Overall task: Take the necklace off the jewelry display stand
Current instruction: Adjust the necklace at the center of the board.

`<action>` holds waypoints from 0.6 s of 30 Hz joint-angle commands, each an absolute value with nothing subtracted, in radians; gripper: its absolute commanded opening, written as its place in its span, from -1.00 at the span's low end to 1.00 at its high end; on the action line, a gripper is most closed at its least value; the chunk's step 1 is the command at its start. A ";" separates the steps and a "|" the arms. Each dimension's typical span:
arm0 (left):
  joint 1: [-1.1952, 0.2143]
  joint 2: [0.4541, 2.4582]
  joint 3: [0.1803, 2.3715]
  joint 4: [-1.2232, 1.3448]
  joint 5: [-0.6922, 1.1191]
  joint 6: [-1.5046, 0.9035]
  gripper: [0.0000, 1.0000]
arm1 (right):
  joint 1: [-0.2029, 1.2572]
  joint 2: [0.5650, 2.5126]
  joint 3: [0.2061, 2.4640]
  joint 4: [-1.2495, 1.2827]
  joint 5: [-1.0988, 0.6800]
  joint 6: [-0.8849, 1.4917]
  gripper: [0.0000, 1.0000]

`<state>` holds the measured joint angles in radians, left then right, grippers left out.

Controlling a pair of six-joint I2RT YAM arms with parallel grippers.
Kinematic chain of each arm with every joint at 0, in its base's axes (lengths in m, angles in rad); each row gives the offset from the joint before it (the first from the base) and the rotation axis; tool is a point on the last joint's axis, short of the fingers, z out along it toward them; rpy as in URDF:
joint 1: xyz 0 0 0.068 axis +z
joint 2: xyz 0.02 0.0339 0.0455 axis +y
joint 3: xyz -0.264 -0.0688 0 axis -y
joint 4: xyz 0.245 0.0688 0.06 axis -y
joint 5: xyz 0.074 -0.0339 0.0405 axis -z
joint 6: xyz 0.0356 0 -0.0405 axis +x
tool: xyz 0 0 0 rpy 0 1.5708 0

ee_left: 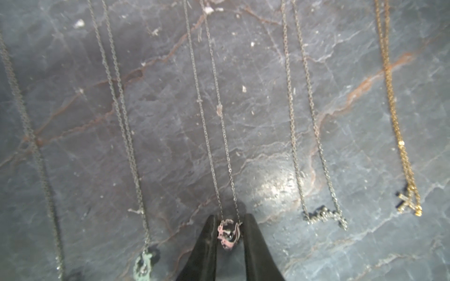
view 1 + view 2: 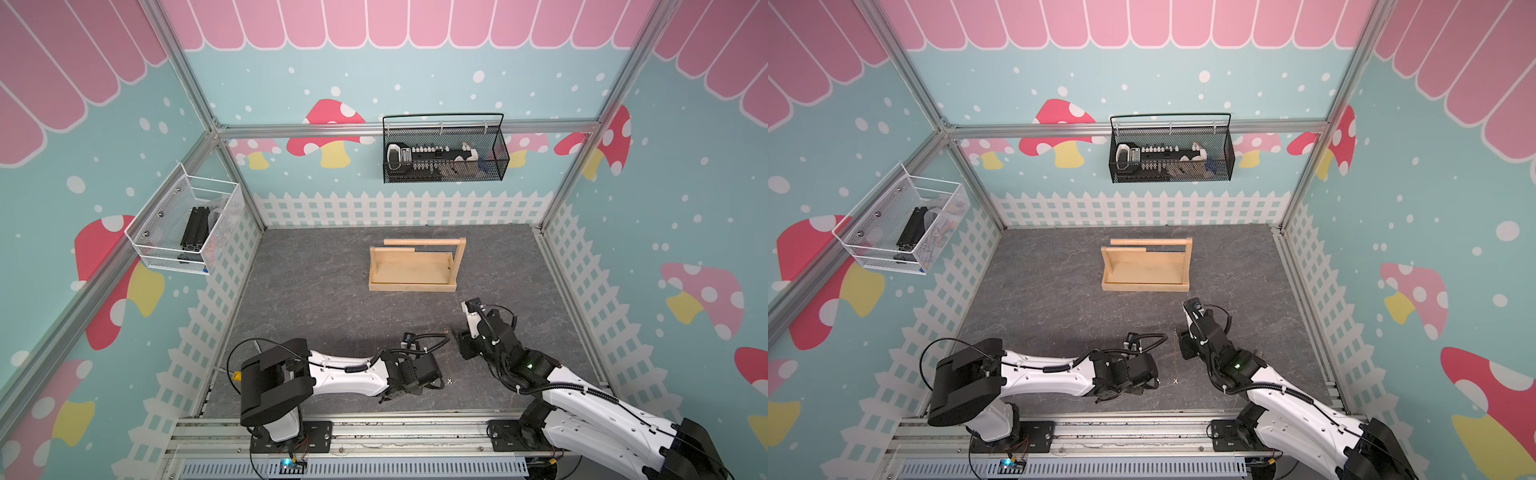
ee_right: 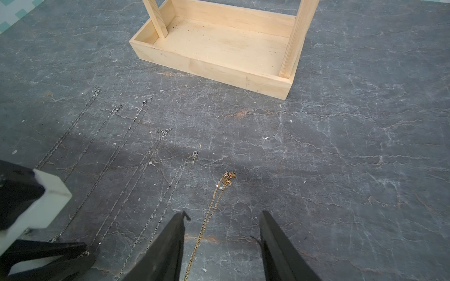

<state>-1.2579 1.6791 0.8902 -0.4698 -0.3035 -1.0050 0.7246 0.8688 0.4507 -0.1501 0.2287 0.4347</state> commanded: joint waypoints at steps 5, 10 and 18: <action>-1.294 1.679 0.860 -0.498 -0.298 -1.078 -0.59 | 0.723 0.858 0.437 -0.159 0.244 0.442 0.02; -1.305 1.664 0.860 -0.514 -0.313 -1.086 -0.55 | 0.722 0.856 0.437 -0.159 0.242 0.442 0.02; -1.305 1.615 0.895 -0.594 -0.370 -1.065 -0.28 | 0.723 0.853 0.437 -0.159 0.242 0.442 0.02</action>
<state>-1.3010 1.6482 0.8814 -0.5282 -0.3233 -1.0473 0.7246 0.8680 0.4507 -0.1501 0.2287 0.4343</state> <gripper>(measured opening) 0.355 0.512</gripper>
